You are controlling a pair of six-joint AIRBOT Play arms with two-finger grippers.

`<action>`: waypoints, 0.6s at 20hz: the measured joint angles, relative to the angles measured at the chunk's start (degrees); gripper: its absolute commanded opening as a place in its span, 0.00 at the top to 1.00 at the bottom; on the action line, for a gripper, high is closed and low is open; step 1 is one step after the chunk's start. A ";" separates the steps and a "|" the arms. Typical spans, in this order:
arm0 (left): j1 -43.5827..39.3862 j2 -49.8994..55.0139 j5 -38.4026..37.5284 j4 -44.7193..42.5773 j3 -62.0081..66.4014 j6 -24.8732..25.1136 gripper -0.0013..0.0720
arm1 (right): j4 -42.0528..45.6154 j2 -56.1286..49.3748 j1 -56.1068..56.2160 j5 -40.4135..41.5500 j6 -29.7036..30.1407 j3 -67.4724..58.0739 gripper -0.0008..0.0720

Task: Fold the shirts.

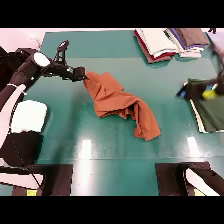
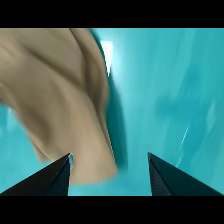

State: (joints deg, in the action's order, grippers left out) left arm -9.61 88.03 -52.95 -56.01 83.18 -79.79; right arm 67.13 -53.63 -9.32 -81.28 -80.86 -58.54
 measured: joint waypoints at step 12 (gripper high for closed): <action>0.00 -0.48 -3.37 -1.11 1.22 0.72 0.95 | -11.39 -10.19 6.69 17.14 8.39 24.26 0.96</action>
State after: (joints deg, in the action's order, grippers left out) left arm -9.61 87.55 -56.31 -57.12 84.40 -79.07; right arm 55.75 -63.81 -2.63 -64.14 -72.47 -34.28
